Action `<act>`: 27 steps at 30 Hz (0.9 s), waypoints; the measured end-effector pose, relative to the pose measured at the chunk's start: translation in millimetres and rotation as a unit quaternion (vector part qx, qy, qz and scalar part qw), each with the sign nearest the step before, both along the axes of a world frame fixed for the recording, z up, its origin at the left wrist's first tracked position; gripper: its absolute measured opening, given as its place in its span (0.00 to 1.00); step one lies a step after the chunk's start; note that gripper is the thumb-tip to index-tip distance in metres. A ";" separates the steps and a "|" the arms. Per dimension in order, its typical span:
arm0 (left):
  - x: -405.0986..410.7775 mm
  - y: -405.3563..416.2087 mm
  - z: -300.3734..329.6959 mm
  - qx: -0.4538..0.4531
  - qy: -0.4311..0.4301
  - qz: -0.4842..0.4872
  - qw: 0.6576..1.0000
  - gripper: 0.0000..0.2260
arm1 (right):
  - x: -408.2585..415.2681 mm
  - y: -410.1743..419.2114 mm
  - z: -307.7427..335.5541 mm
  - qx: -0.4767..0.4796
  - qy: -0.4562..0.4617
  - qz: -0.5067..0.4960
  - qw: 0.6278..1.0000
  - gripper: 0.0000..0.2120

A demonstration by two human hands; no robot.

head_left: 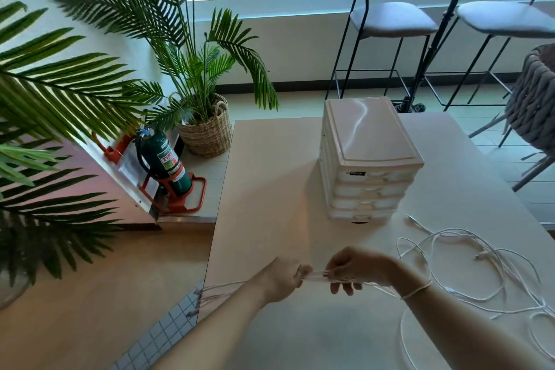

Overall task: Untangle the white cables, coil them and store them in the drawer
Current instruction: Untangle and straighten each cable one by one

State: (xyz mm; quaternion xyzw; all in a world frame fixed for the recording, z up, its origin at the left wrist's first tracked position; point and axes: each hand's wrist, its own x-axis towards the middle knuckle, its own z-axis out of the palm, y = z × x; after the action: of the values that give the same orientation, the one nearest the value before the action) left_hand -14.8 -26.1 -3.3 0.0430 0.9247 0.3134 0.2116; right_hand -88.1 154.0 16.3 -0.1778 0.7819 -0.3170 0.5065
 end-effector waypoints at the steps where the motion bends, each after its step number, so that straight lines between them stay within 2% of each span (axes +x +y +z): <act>1: -0.7 2.0 2.1 0.004 0.005 -0.001 1.000 0.18 | -3.1 3.0 2.3 0.020 0.002 0.013 1.000 0.11; 4: -1.3 -0.8 1.6 0.012 0.006 0.016 1.000 0.19 | -14.0 22.6 5.7 0.101 0.049 0.026 0.993 0.10; 6: -2.1 -12.2 3.7 -0.002 -0.012 0.054 0.998 0.17 | -22.7 50.3 3.3 0.152 0.106 -0.009 0.983 0.10; 10: -3.7 -26.3 4.4 -0.020 -0.012 0.086 0.996 0.17 | -38.5 88.8 6.9 0.217 0.149 -0.061 0.963 0.09; 12: -4.6 -19.9 5.6 -0.021 -0.006 0.077 0.997 0.17 | -49.2 93.5 5.1 0.304 0.125 -0.007 0.945 0.09; 13: -3.8 -16.5 5.0 -0.022 -0.005 0.073 0.997 0.17 | -54.1 95.7 2.1 0.362 0.080 0.038 0.928 0.10; 14: -2.9 -14.4 4.1 -0.023 -0.004 0.072 0.997 0.17 | -58.9 98.6 -3.1 0.400 0.049 0.075 0.912 0.15; 15: -2.7 -14.1 2.4 -0.024 -0.003 0.073 0.997 0.17 | -59.8 102.0 -5.5 0.442 0.041 0.109 0.890 0.24; 16: -2.4 -14.8 1.6 -0.025 -0.003 0.077 0.997 0.18 | -58.6 100.6 -4.3 0.488 0.061 0.152 0.857 0.30; 19: -2.9 -16.9 1.2 -0.022 0.003 0.080 0.997 0.17 | -59.2 91.3 -8.7 0.510 0.136 0.144 0.837 0.18; 21: -2.6 -16.1 3.0 -0.020 0.005 0.080 0.997 0.17 | -54.5 77.1 -5.6 0.531 0.104 0.181 0.821 0.20; 23: -2.4 -15.6 5.0 -0.018 0.001 0.081 0.997 0.17 | -48.3 51.6 1.9 0.473 0.143 0.187 0.849 0.14; 25: -2.8 -14.7 5.3 -0.021 -0.003 0.076 0.997 0.18 | -35.4 22.6 12.6 0.302 0.234 0.166 0.909 0.14; 27: -3.7 -11.1 8.2 -0.030 0.002 0.059 0.998 0.19 | -18.0 -6.2 18.4 0.109 0.243 0.068 0.962 0.15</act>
State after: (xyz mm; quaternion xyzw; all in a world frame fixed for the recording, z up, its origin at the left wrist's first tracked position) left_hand -18.5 -37.2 4.9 -0.0173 0.9351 0.2971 0.1925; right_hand -106.1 147.8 34.7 -0.2455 0.8974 -0.1419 0.3380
